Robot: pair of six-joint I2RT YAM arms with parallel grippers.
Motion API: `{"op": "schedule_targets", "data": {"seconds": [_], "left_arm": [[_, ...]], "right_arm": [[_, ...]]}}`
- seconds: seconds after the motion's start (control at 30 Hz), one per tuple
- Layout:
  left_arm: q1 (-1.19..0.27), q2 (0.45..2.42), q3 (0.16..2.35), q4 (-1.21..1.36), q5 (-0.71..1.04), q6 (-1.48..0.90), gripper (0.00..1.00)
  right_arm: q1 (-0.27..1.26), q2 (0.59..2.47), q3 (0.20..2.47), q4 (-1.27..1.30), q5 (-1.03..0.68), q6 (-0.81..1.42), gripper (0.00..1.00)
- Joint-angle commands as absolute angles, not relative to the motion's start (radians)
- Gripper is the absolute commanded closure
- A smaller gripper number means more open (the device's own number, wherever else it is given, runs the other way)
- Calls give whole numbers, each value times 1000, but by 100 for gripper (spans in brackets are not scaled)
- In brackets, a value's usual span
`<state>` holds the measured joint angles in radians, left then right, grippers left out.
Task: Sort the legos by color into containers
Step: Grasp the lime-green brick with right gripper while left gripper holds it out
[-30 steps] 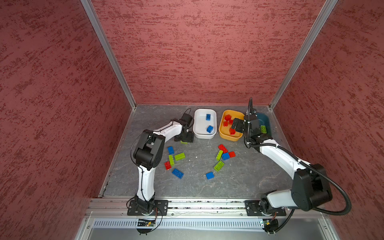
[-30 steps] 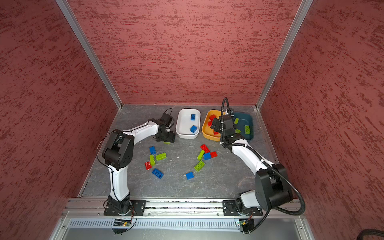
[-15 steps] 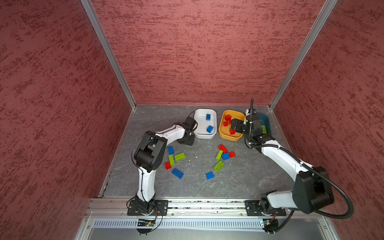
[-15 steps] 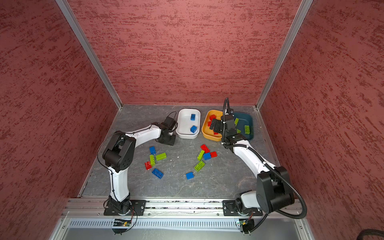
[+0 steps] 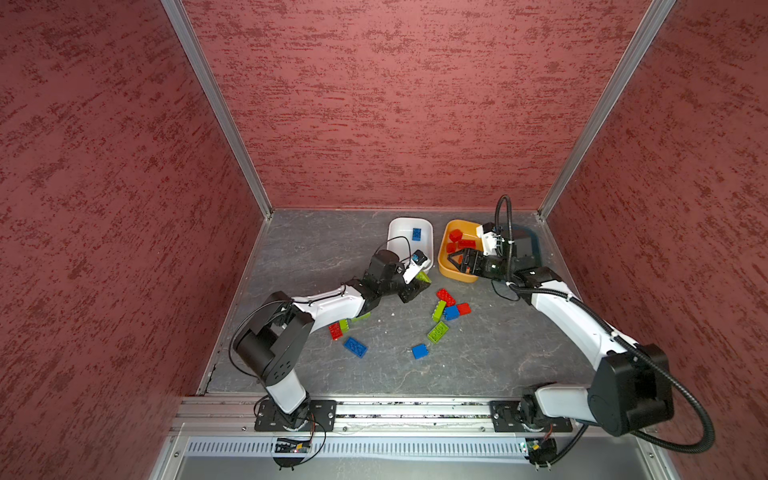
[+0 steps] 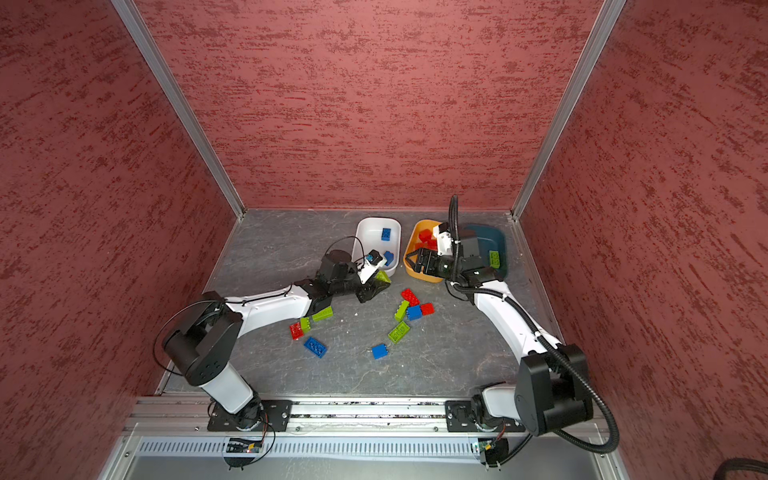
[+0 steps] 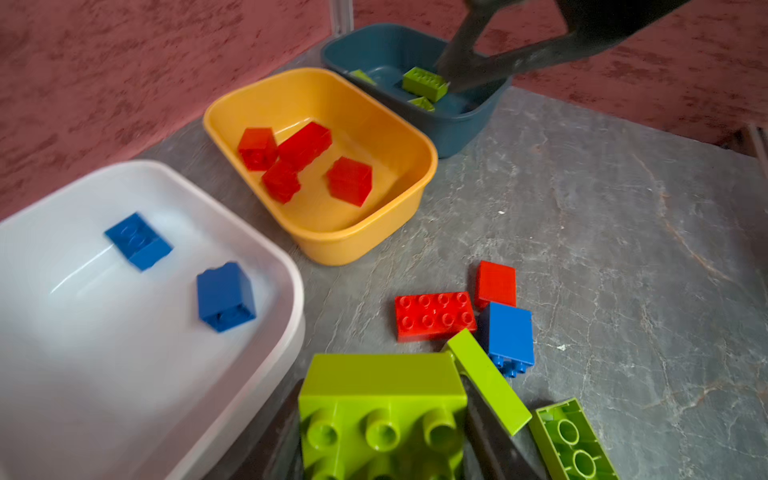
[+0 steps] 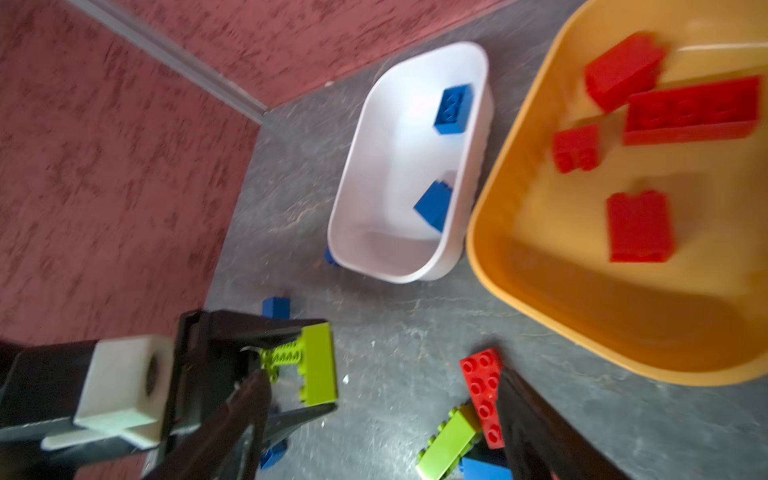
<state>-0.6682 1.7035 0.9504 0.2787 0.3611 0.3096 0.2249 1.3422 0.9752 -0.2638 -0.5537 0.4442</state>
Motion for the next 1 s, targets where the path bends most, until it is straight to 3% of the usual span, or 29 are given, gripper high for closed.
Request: {"op": "schedule_targets", "data": {"seconds": [0.0,0.37,0.63,0.7,0.73,0.9,0.97], "left_arm": [[-676,1732,990,433,465,464,65],[-706,1766,1043,407,578,509,65],[-711,1784,1068,424,578,463,65],[-712,1786,1080,405,565,458,63],[-714,1786,1084,405,545,447,58],[-712,1773,1049,525,401,385,0],[-710,1766,1046,532,334,364,1]], "right_arm": [[240,1359,1004,-301,-720,447,22],[284,1440,1001,-289,-758,422,41],[284,1428,1002,-281,-706,386,83],[279,1408,1003,-286,-640,374,100],[269,1395,999,-279,-591,374,100],[170,1364,963,-180,-427,439,100],[119,1359,940,-121,-346,478,100]]}}
